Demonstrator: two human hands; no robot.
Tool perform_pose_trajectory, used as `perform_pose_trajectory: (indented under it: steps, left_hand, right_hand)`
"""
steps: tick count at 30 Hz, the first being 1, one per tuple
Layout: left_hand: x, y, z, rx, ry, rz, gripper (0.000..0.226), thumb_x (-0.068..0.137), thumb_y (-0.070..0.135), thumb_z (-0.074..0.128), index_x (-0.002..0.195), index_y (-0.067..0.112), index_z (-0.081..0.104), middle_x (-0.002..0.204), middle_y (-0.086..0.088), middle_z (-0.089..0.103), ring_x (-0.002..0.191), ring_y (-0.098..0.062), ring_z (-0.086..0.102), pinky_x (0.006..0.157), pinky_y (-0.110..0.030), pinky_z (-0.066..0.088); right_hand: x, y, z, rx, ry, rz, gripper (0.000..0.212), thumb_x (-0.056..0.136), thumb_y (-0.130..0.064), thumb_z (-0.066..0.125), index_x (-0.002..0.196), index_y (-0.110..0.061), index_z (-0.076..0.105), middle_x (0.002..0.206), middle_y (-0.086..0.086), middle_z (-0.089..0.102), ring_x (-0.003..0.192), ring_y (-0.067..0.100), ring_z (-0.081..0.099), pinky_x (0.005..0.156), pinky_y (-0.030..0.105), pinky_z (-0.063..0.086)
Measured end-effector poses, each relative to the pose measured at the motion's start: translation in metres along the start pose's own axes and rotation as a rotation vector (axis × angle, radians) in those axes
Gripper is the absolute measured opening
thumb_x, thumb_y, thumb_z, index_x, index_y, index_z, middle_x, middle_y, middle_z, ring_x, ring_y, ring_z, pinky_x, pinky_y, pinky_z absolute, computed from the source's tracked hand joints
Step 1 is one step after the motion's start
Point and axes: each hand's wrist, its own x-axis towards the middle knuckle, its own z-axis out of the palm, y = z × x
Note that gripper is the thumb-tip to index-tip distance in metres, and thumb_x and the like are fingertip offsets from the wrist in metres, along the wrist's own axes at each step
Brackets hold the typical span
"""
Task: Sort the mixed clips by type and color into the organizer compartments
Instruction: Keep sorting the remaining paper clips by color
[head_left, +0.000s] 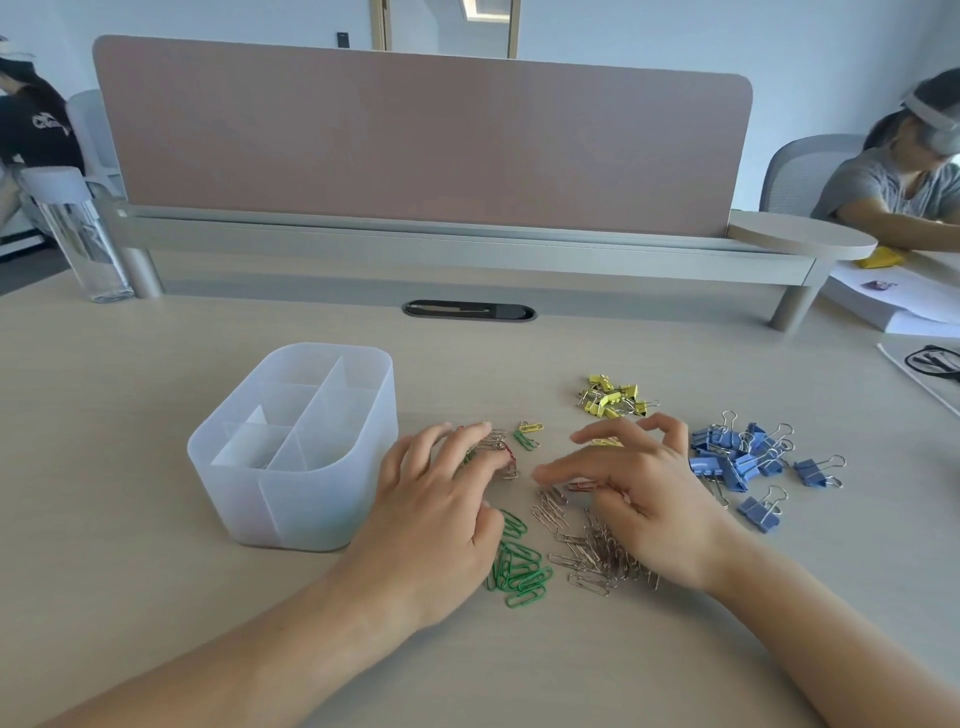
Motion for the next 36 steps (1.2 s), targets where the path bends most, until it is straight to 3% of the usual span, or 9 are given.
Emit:
perform_pose_trajectory:
  steps: [5,8,11,17,22,26,31,34,36]
  left_hand:
    - [0.005,-0.005,0.008,0.041,-0.056,-0.048,0.086,0.071,0.043,-0.007,0.152,0.03,0.016,0.159,0.014,0.003,0.145,-0.014,-0.002,0.119,-0.039,0.003]
    - [0.005,-0.003,0.009,0.038,-0.047,-0.031,0.084,0.072,0.042,-0.007,0.148,0.034,0.028,0.159,0.016,0.004,0.144,-0.013,-0.003,0.119,-0.039,0.002]
    - [0.004,0.0,0.006,0.013,-0.001,-0.02,0.077,0.073,0.04,-0.003,0.139,0.035,0.037,0.157,0.017,0.012,0.143,-0.011,0.002,0.117,-0.034,0.001]
    - [0.005,-0.004,0.006,-0.008,0.01,-0.042,0.075,0.072,0.04,0.0,0.138,0.035,0.035,0.154,0.017,0.019,0.141,-0.011,0.008,0.117,-0.034,0.005]
    - [0.003,-0.004,0.005,0.018,-0.019,-0.045,0.08,0.07,0.039,-0.005,0.144,0.038,0.026,0.155,0.019,0.011,0.142,-0.01,0.003,0.117,-0.033,0.003]
    - [0.005,-0.005,0.007,0.031,-0.06,-0.045,0.086,0.069,0.04,-0.008,0.151,0.037,0.015,0.159,0.018,0.004,0.143,-0.013,0.001,0.118,-0.034,0.003]
    - [0.006,-0.004,0.007,0.041,-0.055,-0.04,0.084,0.069,0.041,-0.006,0.146,0.041,0.027,0.158,0.019,0.004,0.144,-0.012,0.001,0.118,-0.036,0.003]
    - [0.005,-0.001,0.006,0.022,-0.023,-0.037,0.078,0.071,0.04,-0.002,0.139,0.039,0.035,0.157,0.018,0.012,0.143,-0.011,0.003,0.117,-0.036,0.004]
    - [0.005,-0.001,0.006,0.015,-0.018,-0.042,0.076,0.071,0.04,0.0,0.14,0.038,0.033,0.156,0.017,0.015,0.143,-0.013,0.006,0.117,-0.037,0.006]
  right_hand:
    - [0.001,-0.008,-0.003,-0.018,-0.108,0.015,0.063,0.076,-0.023,0.029,0.132,-0.046,0.05,0.109,-0.043,0.035,0.125,-0.016,0.024,0.11,0.037,0.006]
    - [0.001,-0.012,-0.002,-0.07,-0.219,-0.012,0.066,0.081,-0.025,0.028,0.141,-0.052,0.031,0.125,-0.046,0.034,0.133,-0.012,0.016,0.112,0.039,0.003]
    - [0.0,-0.011,0.004,-0.158,-0.299,-0.046,0.066,0.081,-0.036,0.015,0.144,-0.057,0.016,0.146,-0.045,0.018,0.14,-0.007,0.007,0.114,0.041,-0.004]
    - [-0.001,-0.009,0.0,-0.173,-0.306,-0.055,0.065,0.081,-0.038,0.011,0.138,-0.059,0.031,0.14,-0.05,0.022,0.138,-0.01,0.01,0.113,0.036,-0.008]
    - [-0.007,-0.004,-0.008,-0.034,-0.183,-0.093,0.063,0.072,-0.035,0.019,0.112,-0.051,0.065,0.115,-0.052,0.049,0.129,-0.011,0.029,0.111,0.029,0.0]
    - [-0.012,0.001,-0.013,0.079,-0.084,-0.1,0.054,0.068,-0.03,0.028,0.091,-0.044,0.075,0.099,-0.042,0.063,0.121,-0.003,0.045,0.105,0.031,0.015]
    - [-0.007,0.0,-0.005,0.07,-0.011,-0.059,0.06,0.071,-0.026,0.024,0.109,-0.042,0.068,0.114,-0.036,0.061,0.116,-0.005,0.045,0.101,0.03,0.015]
    - [-0.001,-0.005,0.002,-0.057,-0.102,-0.016,0.064,0.078,-0.029,0.019,0.133,-0.046,0.045,0.132,-0.035,0.046,0.128,-0.01,0.028,0.103,0.031,0.011]
    - [0.001,-0.006,0.004,-0.102,-0.159,-0.007,0.063,0.082,-0.027,0.022,0.14,-0.048,0.032,0.133,-0.033,0.042,0.133,-0.011,0.019,0.105,0.031,0.007]
